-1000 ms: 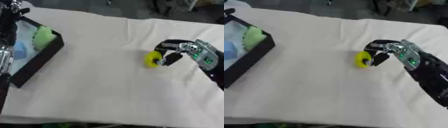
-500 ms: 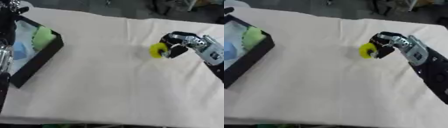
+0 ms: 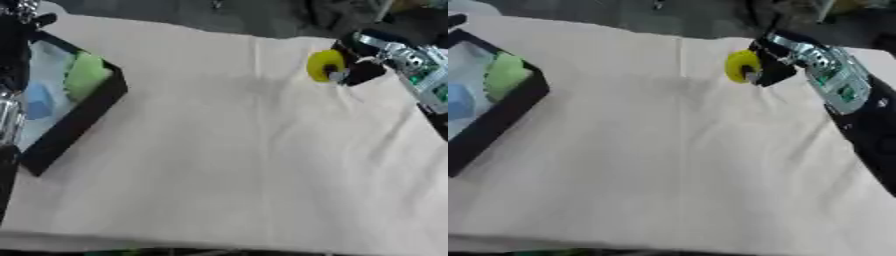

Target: Pick up the objects with one hand, pass them to the other hand, and then place them into the box on the other side of the table.

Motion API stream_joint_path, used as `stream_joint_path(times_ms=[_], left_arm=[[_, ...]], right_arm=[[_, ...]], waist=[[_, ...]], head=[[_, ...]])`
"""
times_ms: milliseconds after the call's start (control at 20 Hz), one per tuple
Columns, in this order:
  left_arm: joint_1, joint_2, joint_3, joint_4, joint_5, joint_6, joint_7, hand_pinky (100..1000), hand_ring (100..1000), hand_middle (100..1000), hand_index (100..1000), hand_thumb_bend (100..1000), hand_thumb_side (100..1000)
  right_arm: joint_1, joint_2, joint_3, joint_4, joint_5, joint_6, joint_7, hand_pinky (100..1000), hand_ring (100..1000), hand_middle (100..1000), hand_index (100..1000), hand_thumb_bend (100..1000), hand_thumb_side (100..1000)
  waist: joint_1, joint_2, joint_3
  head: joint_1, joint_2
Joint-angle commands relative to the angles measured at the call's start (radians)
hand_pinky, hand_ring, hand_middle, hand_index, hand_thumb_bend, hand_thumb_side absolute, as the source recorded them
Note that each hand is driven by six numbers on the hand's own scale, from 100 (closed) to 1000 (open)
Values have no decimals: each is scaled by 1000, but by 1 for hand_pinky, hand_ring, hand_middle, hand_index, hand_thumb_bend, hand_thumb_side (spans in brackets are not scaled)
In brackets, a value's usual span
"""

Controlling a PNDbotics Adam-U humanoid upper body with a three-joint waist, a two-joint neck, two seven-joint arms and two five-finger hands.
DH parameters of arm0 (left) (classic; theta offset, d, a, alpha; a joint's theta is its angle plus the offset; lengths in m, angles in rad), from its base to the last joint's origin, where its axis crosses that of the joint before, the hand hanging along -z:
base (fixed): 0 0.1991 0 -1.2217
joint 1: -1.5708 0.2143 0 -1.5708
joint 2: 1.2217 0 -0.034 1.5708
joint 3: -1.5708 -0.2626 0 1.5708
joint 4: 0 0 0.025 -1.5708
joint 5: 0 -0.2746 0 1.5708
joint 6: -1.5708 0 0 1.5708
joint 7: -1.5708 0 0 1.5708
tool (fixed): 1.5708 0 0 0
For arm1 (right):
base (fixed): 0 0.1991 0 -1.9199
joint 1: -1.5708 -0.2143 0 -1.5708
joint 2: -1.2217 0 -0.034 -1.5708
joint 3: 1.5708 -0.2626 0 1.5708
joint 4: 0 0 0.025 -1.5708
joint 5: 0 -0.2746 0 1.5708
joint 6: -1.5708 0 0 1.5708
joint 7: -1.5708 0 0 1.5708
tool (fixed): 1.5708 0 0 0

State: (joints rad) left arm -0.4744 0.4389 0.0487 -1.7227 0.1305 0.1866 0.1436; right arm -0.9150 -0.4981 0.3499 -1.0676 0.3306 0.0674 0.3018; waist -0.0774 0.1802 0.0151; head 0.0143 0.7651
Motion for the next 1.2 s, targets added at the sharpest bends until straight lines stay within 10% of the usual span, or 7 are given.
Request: stream_joint_path(times_ms=[50,600,1200], left_arm=[[-21,7,8,-28,4,-1,-3,889,1000,1000,812,100,717],[-49,-35,-4,-57,11,4,-25,890,1000,1000,833,100,719],[-52,-47,-16,-69,21,2,-48,890,1000,1000,834,100,725]], right_arm=[[5,10,-31,-56,13,19,-36,631,482,315,520,100,100],[170,165,-168,-275,90,40,-135,577,457,275,502,100,100],[214,267,-185,-411,98,-2,-246,555,437,256,491,100,100]], waist=[[21,-1,3],[32,27,23],[38,37,31]], head=[[-10,5],[2,-49],[16,-64]])
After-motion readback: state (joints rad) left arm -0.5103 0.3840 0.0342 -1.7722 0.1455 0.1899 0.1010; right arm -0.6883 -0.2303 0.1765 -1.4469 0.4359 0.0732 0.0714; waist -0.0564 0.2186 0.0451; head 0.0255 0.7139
